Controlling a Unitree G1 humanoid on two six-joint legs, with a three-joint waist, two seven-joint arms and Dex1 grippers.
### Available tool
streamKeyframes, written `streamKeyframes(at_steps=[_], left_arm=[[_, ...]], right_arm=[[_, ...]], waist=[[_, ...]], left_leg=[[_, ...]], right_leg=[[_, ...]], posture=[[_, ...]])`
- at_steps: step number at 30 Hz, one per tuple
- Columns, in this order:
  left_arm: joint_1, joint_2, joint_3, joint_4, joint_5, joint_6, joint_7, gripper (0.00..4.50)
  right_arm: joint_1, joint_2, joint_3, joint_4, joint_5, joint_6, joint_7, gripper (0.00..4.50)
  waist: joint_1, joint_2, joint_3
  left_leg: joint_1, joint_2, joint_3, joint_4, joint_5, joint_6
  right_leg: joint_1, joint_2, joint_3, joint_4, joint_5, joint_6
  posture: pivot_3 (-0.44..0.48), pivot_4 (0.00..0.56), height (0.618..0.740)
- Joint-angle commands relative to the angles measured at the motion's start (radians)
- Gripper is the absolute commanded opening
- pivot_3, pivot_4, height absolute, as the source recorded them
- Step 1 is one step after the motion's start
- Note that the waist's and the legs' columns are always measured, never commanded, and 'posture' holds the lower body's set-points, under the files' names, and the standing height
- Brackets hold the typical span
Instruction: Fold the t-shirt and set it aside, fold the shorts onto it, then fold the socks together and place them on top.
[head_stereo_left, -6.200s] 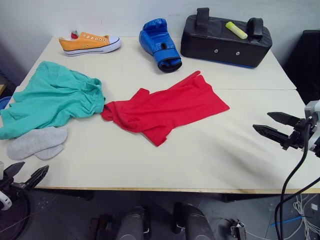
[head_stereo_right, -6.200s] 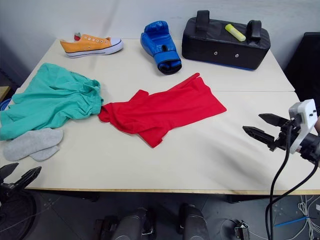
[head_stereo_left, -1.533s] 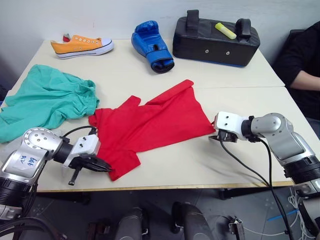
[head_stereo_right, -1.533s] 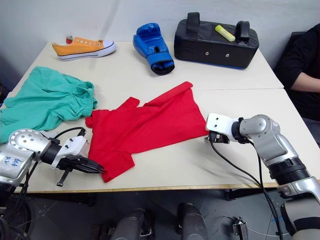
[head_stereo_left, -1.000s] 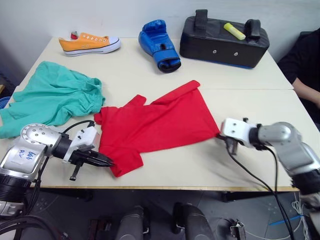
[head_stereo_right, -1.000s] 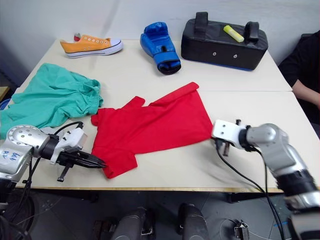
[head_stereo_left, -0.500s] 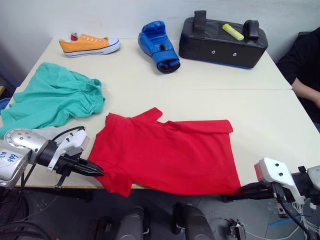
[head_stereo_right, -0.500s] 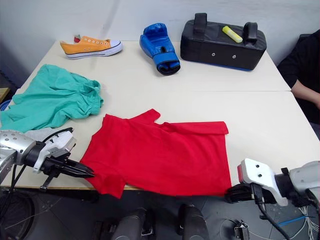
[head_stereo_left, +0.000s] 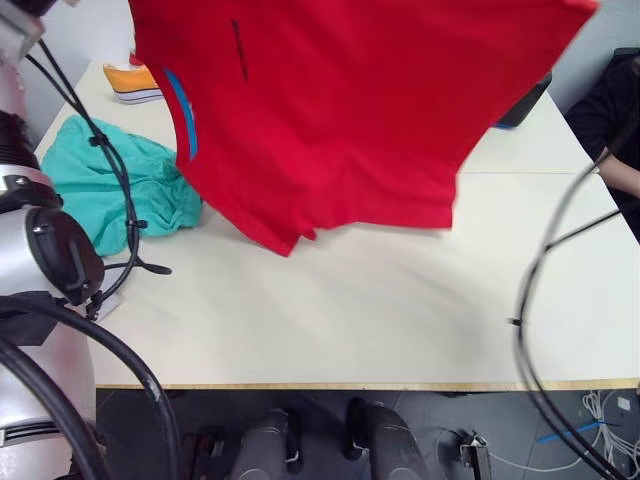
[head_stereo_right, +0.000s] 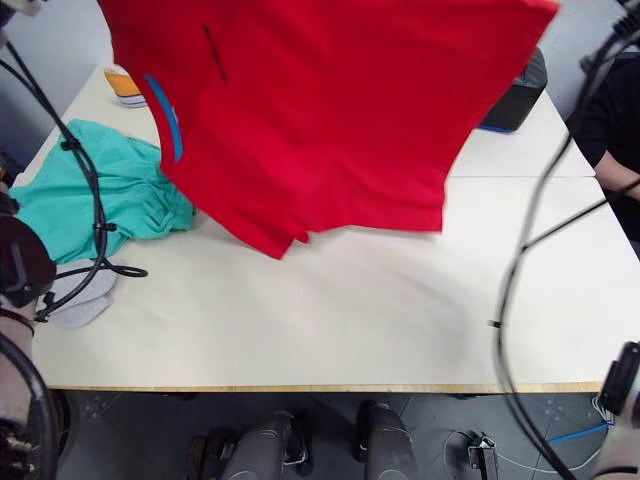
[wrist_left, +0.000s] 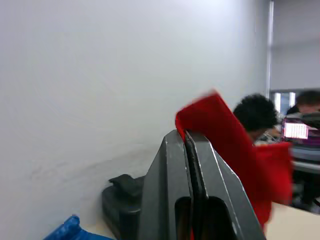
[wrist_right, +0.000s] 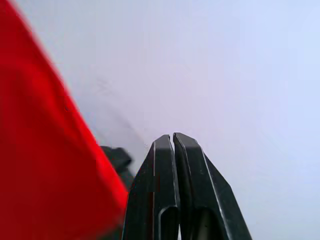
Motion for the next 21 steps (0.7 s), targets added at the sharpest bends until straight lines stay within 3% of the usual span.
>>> streamKeyframes(at_steps=[1,6,9,14,17,21], left_arm=[[0.138,0.035,-0.071,-0.139,0.013,0.103,-0.187,0.0],[0.518,0.132,-0.123,-0.47,-0.022,0.254,-0.336,0.0],[0.692,0.138,-0.104,-0.599,-0.017,0.247,-0.304,0.0],[0.839,0.153,-0.099,-0.756,-0.056,0.325,-0.289,0.0],[1.027,0.236,-0.131,-0.966,-0.088,0.367,-0.368,0.0],[1.309,0.396,-0.142,-1.157,-0.095,0.328,-0.464,0.0]], right_arm=[[0.132,-0.017,-0.05,-0.051,0.05,-0.025,0.09,0.08],[0.493,-0.004,-0.099,-0.261,0.168,0.075,0.236,0.08],[0.654,0.034,-0.078,-0.343,0.178,0.079,0.246,0.08],[0.688,0.076,0.034,-0.355,0.131,0.086,0.207,0.08],[0.676,0.099,0.146,-0.324,0.064,0.038,0.206,0.08],[0.611,0.141,0.294,-0.257,-0.029,-0.027,0.206,0.08]], waist=[[0.0,0.0,0.0],[-0.009,0.0,0.001],[-0.005,0.0,0.001],[0.0,0.0,0.002],[-0.002,0.001,0.002],[-0.011,0.0,0.002]], left_leg=[[0.0,0.0,0.0,0.001,-0.001,0.001],[-0.009,-0.003,-0.001,0.014,-0.003,0.005],[-0.009,-0.001,-0.005,0.023,-0.003,0.006],[-0.006,0.006,-0.011,0.029,-0.003,0.001],[0.002,0.009,-0.013,0.023,-0.004,0.001],[0.005,0.008,-0.01,0.012,-0.001,-0.009]], right_leg=[[0.001,0.0,0.001,0.0,-0.002,0.002],[-0.002,-0.004,0.005,0.001,-0.006,0.004],[0.002,-0.004,0.008,0.003,-0.004,0.003],[0.014,-0.008,0.006,-0.01,0.01,-0.007],[0.021,-0.007,0.006,-0.018,0.012,-0.011],[0.015,-0.008,0.006,-0.012,0.007,-0.016]], posture=[[0.0,0.15,0.74],[0.0,0.15,0.74],[0.0,0.15,0.74],[0.0,0.15,0.74],[0.0,0.15,0.74],[0.0,0.15,0.74]])
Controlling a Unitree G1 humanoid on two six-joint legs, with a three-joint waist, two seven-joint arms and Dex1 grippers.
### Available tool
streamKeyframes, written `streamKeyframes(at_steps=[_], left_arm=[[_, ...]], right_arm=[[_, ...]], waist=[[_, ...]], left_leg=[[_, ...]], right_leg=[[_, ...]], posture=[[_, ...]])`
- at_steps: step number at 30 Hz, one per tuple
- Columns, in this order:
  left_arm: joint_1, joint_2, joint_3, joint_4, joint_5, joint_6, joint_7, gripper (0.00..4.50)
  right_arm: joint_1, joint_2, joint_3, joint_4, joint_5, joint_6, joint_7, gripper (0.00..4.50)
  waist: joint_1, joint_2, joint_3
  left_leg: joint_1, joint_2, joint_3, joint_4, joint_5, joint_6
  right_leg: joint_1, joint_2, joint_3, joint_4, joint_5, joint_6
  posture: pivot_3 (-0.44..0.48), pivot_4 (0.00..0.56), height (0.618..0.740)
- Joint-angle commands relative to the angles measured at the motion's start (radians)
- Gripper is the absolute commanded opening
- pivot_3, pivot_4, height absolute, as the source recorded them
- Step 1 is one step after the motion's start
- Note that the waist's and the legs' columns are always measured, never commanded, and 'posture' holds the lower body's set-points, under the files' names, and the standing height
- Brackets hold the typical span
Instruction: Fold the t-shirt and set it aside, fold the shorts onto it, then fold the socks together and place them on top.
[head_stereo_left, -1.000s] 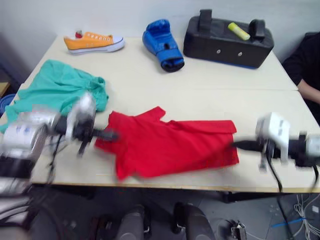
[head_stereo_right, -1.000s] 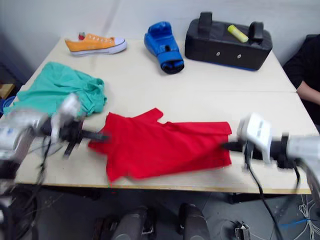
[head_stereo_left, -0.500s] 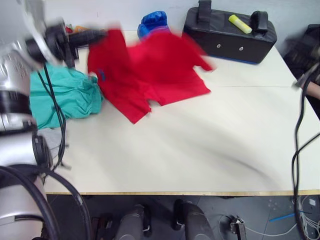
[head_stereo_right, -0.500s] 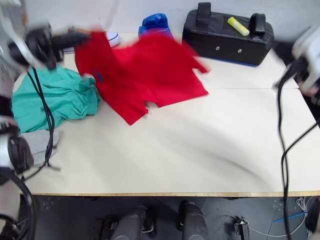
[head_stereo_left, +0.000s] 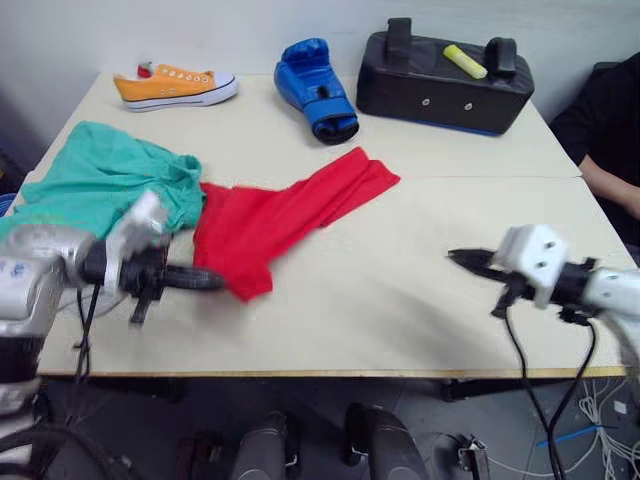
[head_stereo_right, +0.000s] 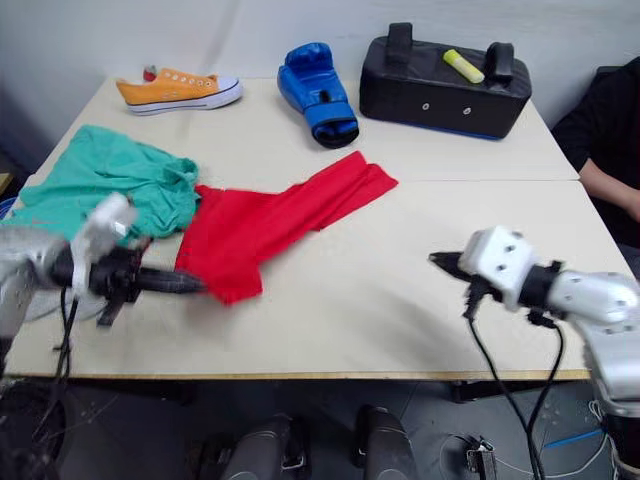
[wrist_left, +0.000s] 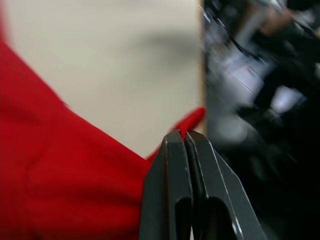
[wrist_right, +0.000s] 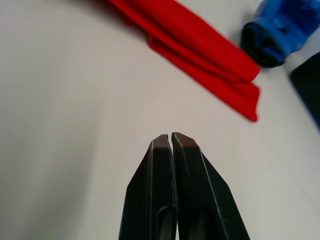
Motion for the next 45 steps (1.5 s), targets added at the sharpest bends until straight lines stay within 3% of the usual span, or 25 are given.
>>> streamKeyframes(at_steps=[1,4,7,13,16,23,30,34,40,45], left_arm=[[0.175,0.125,0.01,-0.142,-0.028,-0.054,-0.11,0.0],[0.387,0.223,0.021,-0.2,-0.005,-0.178,-0.113,0.0],[0.508,0.228,0.031,-0.205,0.066,-0.301,-0.091,0.0],[0.487,0.19,0.025,-0.167,0.059,-0.328,-0.019,0.0],[0.407,0.156,0.024,-0.114,0.035,-0.291,-0.004,0.0],[0.24,0.108,0.033,-0.049,-0.029,-0.173,0.009,0.0],[0.185,0.096,0.038,-0.026,-0.023,-0.147,0.013,0.0],[0.166,0.092,0.04,-0.012,-0.018,-0.146,0.017,0.0],[0.14,0.088,0.028,0.006,-0.013,-0.15,0.015,0.0],[0.121,0.08,0.019,0.011,-0.009,-0.147,0.015,0.0]], right_arm=[[-0.067,0.026,0.087,0.044,-0.08,-0.069,-0.005,0.08],[-0.139,0.064,0.184,0.102,-0.149,-0.112,0.0,0.08],[-0.224,0.121,0.269,0.175,-0.211,-0.158,-0.001,0.08],[-0.43,0.272,0.373,0.42,-0.314,-0.228,-0.041,0.08],[-0.572,0.373,0.403,0.603,-0.358,-0.251,-0.092,0.68],[-0.795,0.505,0.456,0.982,-0.487,-0.379,-0.204,3.11],[-0.871,0.544,0.468,1.189,-0.532,-0.491,-0.247,3.11],[-0.887,0.558,0.465,1.231,-0.537,-0.521,-0.25,2.16],[-0.889,0.57,0.465,1.247,-0.549,-0.547,-0.245,0.03],[-0.893,0.571,0.475,1.264,-0.576,-0.573,-0.255,0.03]], waist=[[-0.006,0.0,0.0],[-0.013,0.001,0.001],[-0.015,0.001,0.001],[-0.014,0.001,0.001],[-0.016,0.001,0.001],[-0.022,0.001,0.001],[-0.027,0.001,0.0],[-0.029,0.001,0.0],[-0.036,0.001,0.0],[-0.042,0.001,0.0]], left_leg=[[0.0,0.0,0.0,0.0,0.002,0.002],[0.001,0.002,-0.001,-0.001,0.005,-0.003],[0.004,0.002,-0.001,-0.001,0.006,-0.005],[0.004,0.004,-0.003,-0.001,0.005,-0.009],[0.003,0.003,-0.004,-0.001,0.005,-0.01],[0.001,0.004,-0.001,-0.002,0.009,-0.005],[0.001,0.003,-0.001,-0.002,0.009,-0.005],[0.002,0.003,-0.001,-0.001,0.01,-0.005],[0.002,0.004,-0.002,-0.001,0.01,-0.006],[0.002,0.004,-0.002,-0.002,0.01,-0.006]], right_leg=[[-0.001,0.001,0.0,0.003,-0.003,-0.001],[-0.003,0.003,-0.002,0.009,-0.011,-0.005],[-0.002,0.004,-0.002,0.012,-0.012,-0.006],[-0.002,0.004,-0.002,0.011,-0.01,-0.01],[-0.003,0.004,-0.002,0.014,-0.009,-0.01],[-0.004,0.006,-0.003,0.016,-0.01,-0.009],[-0.003,0.006,-0.002,0.016,-0.01,-0.008],[-0.003,0.006,-0.002,0.016,-0.01,-0.008],[-0.003,0.006,-0.002,0.019,-0.01,-0.009],[-0.003,0.006,-0.002,0.02,-0.01,-0.009]], posture=[[0.0,0.15,0.74],[0.0,0.15,0.74],[0.0,0.15,0.74],[0.0,0.15,0.74],[0.0,0.15,0.74],[0.0,0.15,0.74],[0.0,0.15,0.74],[0.0,0.15,0.74],[0.0,0.15,0.74],[0.0,0.15,0.74]])
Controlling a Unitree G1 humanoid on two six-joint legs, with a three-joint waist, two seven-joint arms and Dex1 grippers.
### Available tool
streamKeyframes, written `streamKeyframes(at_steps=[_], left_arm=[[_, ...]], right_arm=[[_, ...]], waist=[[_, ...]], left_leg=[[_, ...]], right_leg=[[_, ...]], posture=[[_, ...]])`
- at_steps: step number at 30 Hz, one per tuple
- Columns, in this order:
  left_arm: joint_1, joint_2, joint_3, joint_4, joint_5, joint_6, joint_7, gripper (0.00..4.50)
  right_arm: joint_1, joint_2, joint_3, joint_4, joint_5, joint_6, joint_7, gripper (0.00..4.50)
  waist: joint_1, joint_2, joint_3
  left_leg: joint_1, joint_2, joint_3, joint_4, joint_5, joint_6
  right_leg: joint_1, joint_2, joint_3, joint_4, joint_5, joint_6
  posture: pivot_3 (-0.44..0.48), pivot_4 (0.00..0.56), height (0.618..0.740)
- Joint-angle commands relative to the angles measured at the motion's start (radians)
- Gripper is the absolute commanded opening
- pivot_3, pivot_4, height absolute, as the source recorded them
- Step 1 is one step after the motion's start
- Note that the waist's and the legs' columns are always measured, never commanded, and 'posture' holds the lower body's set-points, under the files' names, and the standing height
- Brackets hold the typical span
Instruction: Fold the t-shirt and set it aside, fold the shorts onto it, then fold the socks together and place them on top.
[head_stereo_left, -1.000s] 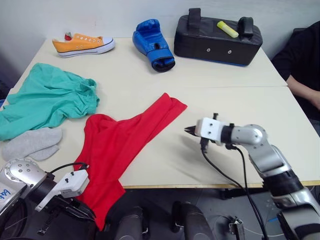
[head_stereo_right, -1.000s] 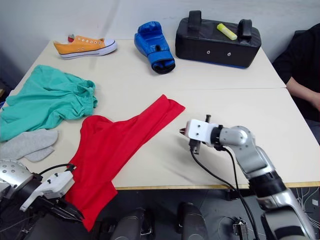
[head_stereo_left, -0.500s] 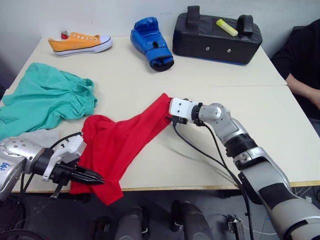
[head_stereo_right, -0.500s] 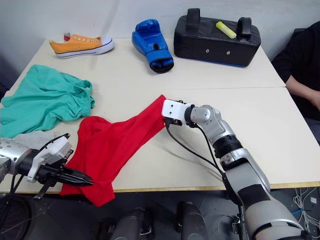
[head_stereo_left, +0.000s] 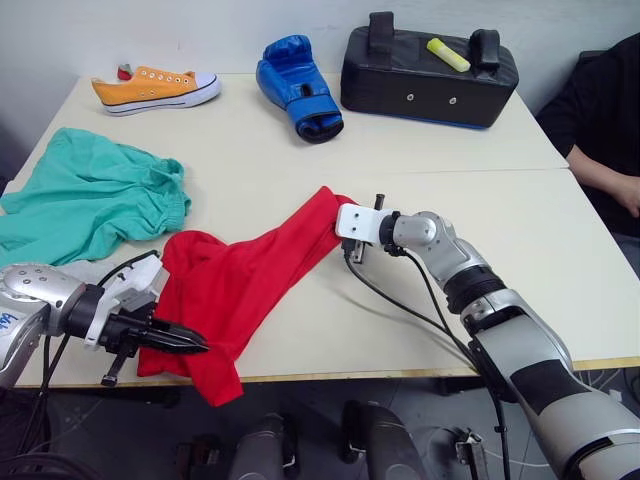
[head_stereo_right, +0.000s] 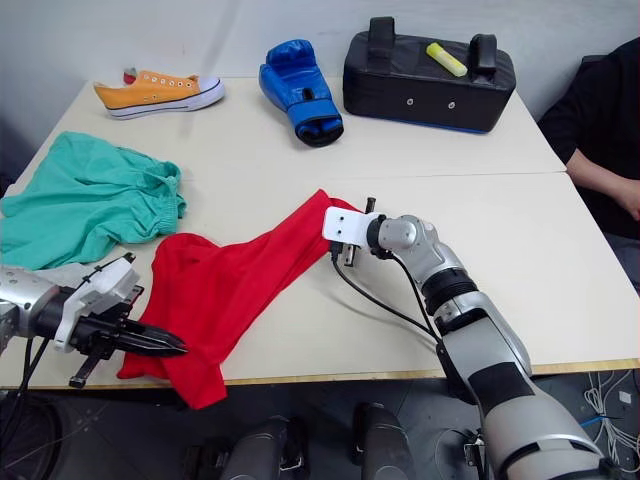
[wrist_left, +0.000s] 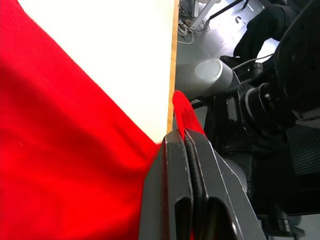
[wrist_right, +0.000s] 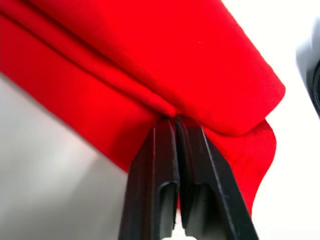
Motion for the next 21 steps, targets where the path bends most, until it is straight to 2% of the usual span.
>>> streamKeyframes(at_steps=[1,16,21], left_arm=[[-0.012,-0.007,0.012,0.004,0.001,0.001,-0.003,0.0],[-0.03,-0.018,0.008,0.004,0.009,0.009,-0.002,0.0],[-0.024,-0.018,0.01,-0.003,0.009,0.011,-0.002,0.0]], right_arm=[[-0.027,0.004,0.001,0.002,-0.014,-0.03,-0.012,0.03],[-0.05,0.01,0.016,0.041,-0.083,-0.129,-0.072,0.03],[-0.038,-0.038,0.01,-0.005,-0.083,-0.155,-0.051,0.03]], waist=[[-0.001,0.0,0.0],[-0.002,0.0,0.0],[-0.002,0.0,0.0]], left_leg=[[0.0,0.0,0.0,0.0,0.0,0.0],[0.0,0.0,0.0,0.0,0.0,0.0],[0.0,0.0,0.0,0.0,0.0,0.0]], right_leg=[[0.0,0.0,0.0,0.0,0.0,0.0],[0.0,0.0,0.0,0.001,-0.001,0.0],[0.0,0.0,0.0,0.001,-0.001,0.0]], posture=[[0.0,0.15,0.74],[0.0,0.15,0.74],[0.0,0.15,0.74]])
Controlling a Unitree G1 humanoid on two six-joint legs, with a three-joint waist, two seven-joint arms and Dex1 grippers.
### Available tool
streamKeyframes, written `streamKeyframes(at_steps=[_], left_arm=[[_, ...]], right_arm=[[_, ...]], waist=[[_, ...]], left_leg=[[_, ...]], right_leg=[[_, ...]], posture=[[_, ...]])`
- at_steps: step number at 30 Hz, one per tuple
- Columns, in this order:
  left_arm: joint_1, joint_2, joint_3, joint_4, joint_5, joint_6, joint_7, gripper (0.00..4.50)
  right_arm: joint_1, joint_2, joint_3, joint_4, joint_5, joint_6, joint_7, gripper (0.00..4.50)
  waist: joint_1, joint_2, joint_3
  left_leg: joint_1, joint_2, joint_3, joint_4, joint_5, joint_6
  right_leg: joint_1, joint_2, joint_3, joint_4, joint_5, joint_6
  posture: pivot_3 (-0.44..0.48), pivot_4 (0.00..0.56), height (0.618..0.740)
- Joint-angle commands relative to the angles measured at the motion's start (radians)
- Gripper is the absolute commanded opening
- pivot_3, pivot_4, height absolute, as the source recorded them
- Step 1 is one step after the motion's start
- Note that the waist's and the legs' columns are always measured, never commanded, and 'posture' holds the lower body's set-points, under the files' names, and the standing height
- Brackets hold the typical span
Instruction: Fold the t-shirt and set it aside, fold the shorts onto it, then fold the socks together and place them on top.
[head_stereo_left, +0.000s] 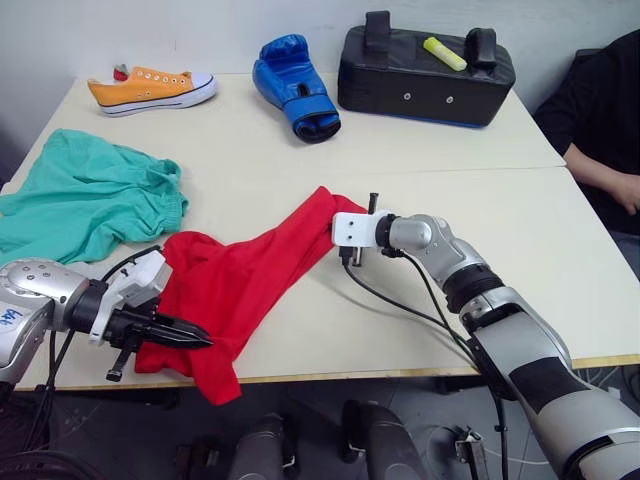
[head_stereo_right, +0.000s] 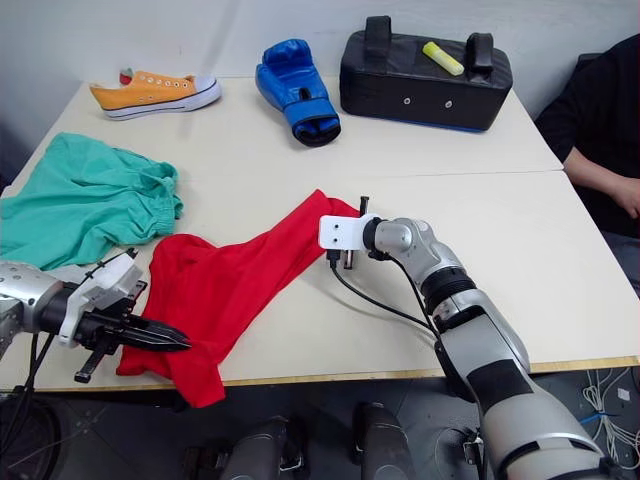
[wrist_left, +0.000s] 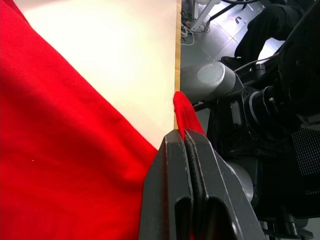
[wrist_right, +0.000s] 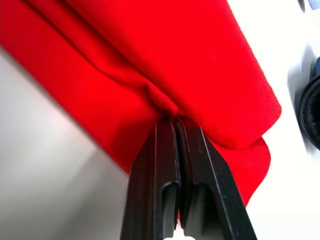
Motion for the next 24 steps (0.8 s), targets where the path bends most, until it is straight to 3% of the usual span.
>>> streamKeyframes(at_steps=[1,5,11,14,18,23,24], left_arm=[[0.001,-0.002,0.016,-0.005,-0.004,0.003,-0.001,0.0],[-0.007,-0.006,0.01,0.002,0.0,0.0,-0.003,0.0],[-0.031,-0.022,-0.016,0.022,0.014,-0.011,-0.012,0.0],[-0.049,-0.032,-0.03,0.028,0.018,-0.011,-0.015,0.0],[-0.066,-0.034,-0.041,0.03,0.023,-0.01,-0.022,0.0],[-0.086,-0.031,-0.045,0.046,0.034,-0.011,-0.035,0.0],[-0.089,-0.03,-0.045,0.046,0.034,-0.01,-0.036,0.0]], right_arm=[[-0.012,-0.057,-0.012,-0.077,0.007,-0.039,0.024,0.03],[0.079,-0.163,-0.059,-0.311,0.094,-0.013,0.147,0.03],[0.331,-0.336,-0.15,-0.81,0.286,0.216,0.353,0.03],[0.419,-0.385,-0.157,-0.946,0.325,0.299,0.412,0.03],[0.516,-0.441,-0.134,-1.051,0.331,0.374,0.476,0.03],[0.532,-0.409,-0.141,-1.032,0.268,0.393,0.388,0.03],[0.529,-0.409,-0.141,-1.026,0.268,0.399,0.389,0.2]], waist=[[0.0,0.0,0.0],[0.006,0.0,0.0],[0.024,0.0,0.0],[0.027,0.0,0.0],[0.029,0.0,0.0],[0.028,0.0,0.0],[0.029,0.0,0.0]], left_leg=[[0.0,0.0,0.0,0.0,0.0,0.0],[0.0,0.0,-0.001,0.0,0.0,0.0],[0.0,0.0,-0.001,0.0,0.0,0.0],[0.0,0.0,-0.001,0.001,0.0,0.0],[0.0,0.0,-0.002,0.0,-0.001,0.0],[0.0,0.0,-0.001,0.0,-0.001,0.0],[0.0,0.0,-0.001,0.0,-0.001,0.0]], right_leg=[[0.0,0.0,0.0,0.0,0.0,0.0],[0.0,0.0,0.0,0.0,0.0,0.001],[0.001,0.0,0.0,-0.001,-0.001,0.001],[0.001,0.0,0.0,-0.004,-0.001,0.001],[0.001,-0.001,0.0,-0.005,-0.001,0.001],[0.0,-0.001,0.0,-0.005,-0.001,0.001],[0.0,-0.001,-0.001,-0.005,-0.001,0.001]], posture=[[0.0,0.15,0.74],[0.0,0.15,0.74],[0.0,0.15,0.74],[0.0,0.15,0.74],[0.0,0.15,0.74],[0.0,0.15,0.74],[0.0,0.15,0.74]])
